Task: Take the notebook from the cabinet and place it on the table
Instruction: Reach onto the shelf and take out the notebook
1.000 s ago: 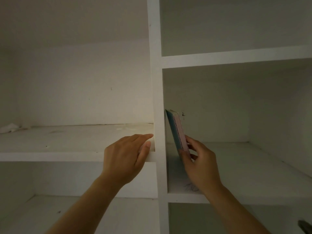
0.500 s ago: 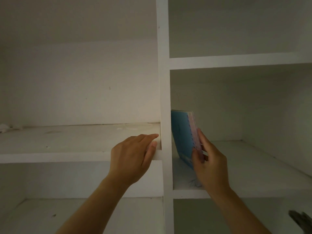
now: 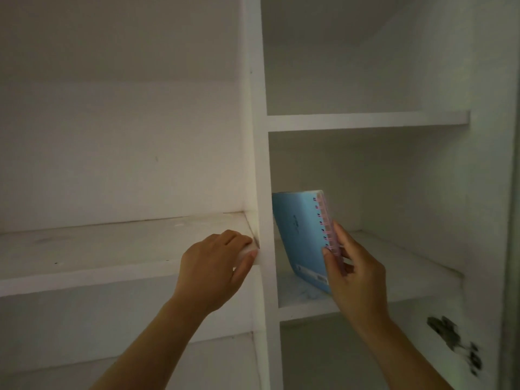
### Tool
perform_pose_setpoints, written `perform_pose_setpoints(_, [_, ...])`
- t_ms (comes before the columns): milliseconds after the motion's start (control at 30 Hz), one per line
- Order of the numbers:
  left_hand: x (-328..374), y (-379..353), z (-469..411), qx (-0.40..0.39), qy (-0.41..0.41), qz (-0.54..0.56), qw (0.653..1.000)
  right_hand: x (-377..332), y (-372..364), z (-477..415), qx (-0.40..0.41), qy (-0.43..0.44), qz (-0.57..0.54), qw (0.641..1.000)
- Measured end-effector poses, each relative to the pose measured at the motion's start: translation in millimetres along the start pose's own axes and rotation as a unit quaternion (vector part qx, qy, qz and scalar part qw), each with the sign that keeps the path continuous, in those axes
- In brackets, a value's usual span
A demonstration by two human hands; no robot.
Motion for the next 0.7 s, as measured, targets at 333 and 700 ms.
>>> perform_pose_setpoints(333, [-0.6, 12.2, 7.5, -0.058, -0.019, 0.028, 0.998, -23.9, 35.0, 14.6, 0.034, -0.005, 0.0, 0.999])
perform_pose_setpoints(700, [74.6, 57.4, 76.3, -0.068, 0.091, 0.057, 0.992, -46.0, 96.4, 44.1, 0.013, -0.014, -0.043, 0.999])
Point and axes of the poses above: each hand's wrist, its own z-axis away from the middle knuckle, its own y-axis out of the back of the hand, x = y × z, the point moved 1 cm from there along -z, towards the middle knuckle, and after that the axes turned 3 degrees about x, right-handed, at the moved point
